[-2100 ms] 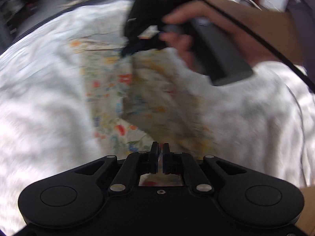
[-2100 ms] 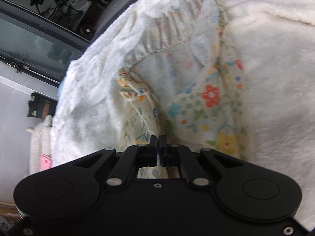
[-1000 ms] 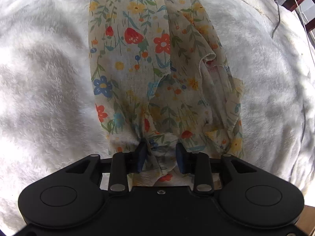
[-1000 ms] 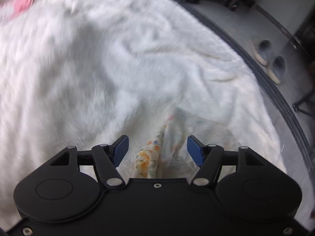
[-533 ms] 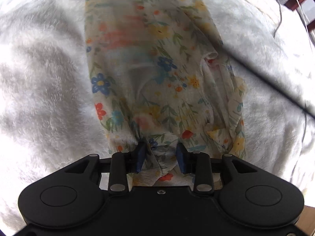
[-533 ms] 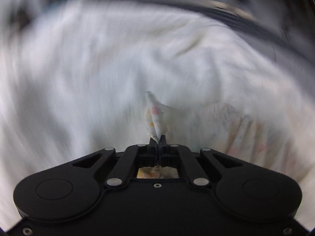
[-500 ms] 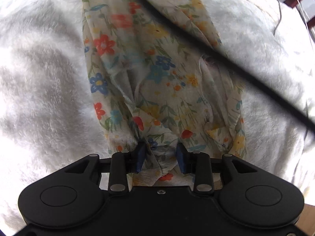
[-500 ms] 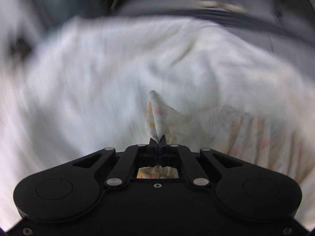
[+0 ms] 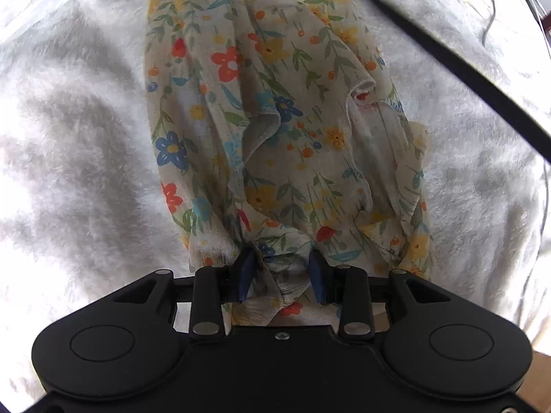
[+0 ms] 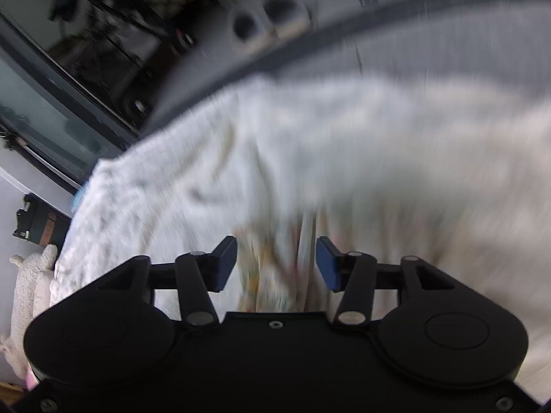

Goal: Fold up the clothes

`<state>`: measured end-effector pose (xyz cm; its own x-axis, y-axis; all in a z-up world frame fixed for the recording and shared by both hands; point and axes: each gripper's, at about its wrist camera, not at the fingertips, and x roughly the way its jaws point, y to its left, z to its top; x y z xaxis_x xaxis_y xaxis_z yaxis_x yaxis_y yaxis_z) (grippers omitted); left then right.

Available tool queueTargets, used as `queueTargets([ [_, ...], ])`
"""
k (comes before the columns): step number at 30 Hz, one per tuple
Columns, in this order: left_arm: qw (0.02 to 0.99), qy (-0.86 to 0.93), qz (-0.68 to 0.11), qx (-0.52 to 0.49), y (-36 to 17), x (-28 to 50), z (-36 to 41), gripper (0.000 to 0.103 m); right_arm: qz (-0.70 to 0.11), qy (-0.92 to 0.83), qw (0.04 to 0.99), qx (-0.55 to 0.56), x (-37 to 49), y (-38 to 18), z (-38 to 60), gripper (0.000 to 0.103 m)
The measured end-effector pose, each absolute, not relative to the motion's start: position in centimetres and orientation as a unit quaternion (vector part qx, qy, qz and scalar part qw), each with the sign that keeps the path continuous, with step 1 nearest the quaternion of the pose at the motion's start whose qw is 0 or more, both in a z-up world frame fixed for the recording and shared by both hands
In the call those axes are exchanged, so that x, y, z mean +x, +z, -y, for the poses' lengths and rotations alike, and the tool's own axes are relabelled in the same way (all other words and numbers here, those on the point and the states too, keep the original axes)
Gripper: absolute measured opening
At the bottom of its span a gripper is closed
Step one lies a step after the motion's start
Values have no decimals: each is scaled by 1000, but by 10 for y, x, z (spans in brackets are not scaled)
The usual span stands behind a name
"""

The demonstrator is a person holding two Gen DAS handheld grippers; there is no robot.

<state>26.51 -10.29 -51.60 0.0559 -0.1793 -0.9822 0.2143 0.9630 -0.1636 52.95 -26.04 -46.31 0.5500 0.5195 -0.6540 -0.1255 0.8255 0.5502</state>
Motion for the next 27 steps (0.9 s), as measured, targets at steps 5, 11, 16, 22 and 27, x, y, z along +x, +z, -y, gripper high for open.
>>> queueTargets([
  [5, 780, -160, -602, 60, -471, 251, 119, 35, -497, 247, 790, 260, 519, -449, 324, 73],
  [11, 782, -233, -572, 86, -469, 248, 169, 51, -523, 239, 772, 270, 483, -453, 386, 73],
  [16, 805, -190, -543, 147, -488, 257, 227, 51, -522, 202, 790, 251, 465, -460, 398, 73],
  [22, 813, -188, -546, 74, -489, 271, 211, 0, -526, 192, 802, 206, 457, -477, 372, 58],
  [27, 826, -171, -537, 16, -481, 272, 198, 0, -527, 162, 805, 220, 475, -497, 355, 39],
])
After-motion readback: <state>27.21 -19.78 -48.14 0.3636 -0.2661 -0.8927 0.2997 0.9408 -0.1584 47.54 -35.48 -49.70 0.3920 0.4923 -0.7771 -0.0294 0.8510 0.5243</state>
